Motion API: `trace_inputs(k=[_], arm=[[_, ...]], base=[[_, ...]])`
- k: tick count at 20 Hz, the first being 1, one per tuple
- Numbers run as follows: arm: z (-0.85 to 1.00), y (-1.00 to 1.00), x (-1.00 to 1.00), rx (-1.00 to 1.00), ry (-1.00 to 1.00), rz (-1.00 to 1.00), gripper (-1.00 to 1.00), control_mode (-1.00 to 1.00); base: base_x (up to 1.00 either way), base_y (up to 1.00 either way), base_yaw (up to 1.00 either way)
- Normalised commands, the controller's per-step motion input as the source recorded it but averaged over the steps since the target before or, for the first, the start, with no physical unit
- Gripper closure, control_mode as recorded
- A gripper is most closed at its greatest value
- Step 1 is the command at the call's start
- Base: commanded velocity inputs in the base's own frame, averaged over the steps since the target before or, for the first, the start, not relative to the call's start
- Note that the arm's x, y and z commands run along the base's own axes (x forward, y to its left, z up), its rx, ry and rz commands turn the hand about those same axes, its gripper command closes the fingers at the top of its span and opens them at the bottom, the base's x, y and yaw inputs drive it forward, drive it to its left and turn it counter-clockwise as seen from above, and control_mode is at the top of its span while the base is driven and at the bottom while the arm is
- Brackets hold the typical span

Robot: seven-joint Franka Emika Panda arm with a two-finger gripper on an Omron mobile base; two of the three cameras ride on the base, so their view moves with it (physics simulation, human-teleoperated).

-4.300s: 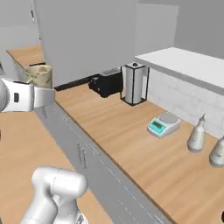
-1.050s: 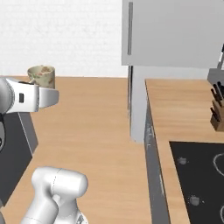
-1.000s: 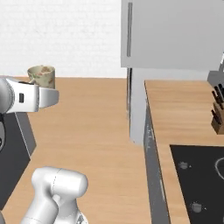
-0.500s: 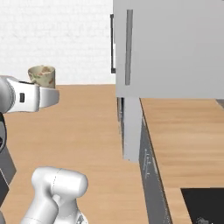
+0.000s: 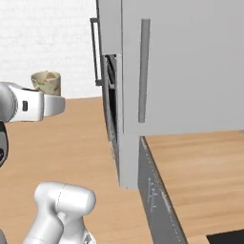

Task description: Gather all objects into one cabinet and sort the glasses and bowls to opposite sides.

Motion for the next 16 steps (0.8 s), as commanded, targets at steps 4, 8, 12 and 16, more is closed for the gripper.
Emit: trace_inputs(k=[4, 8, 12, 16], arm=[[0.0, 0.0, 0.0, 0.0, 0.0, 0.0, 1.0, 1.0], [0.0, 0.0, 0.0, 0.0, 0.0, 0.0, 1.0, 1.0], [0.0, 0.0, 0.0, 0.0, 0.0, 0.0, 1.0, 1.0], [0.0, 0.0, 0.0, 0.0, 0.0, 0.0, 1.0, 1.0]], base=[[0.48, 0.12, -0.5], [0.44, 0.13, -0.54], [0.5, 0.2, -0.54], [0.62, 0.26, -0.54]])
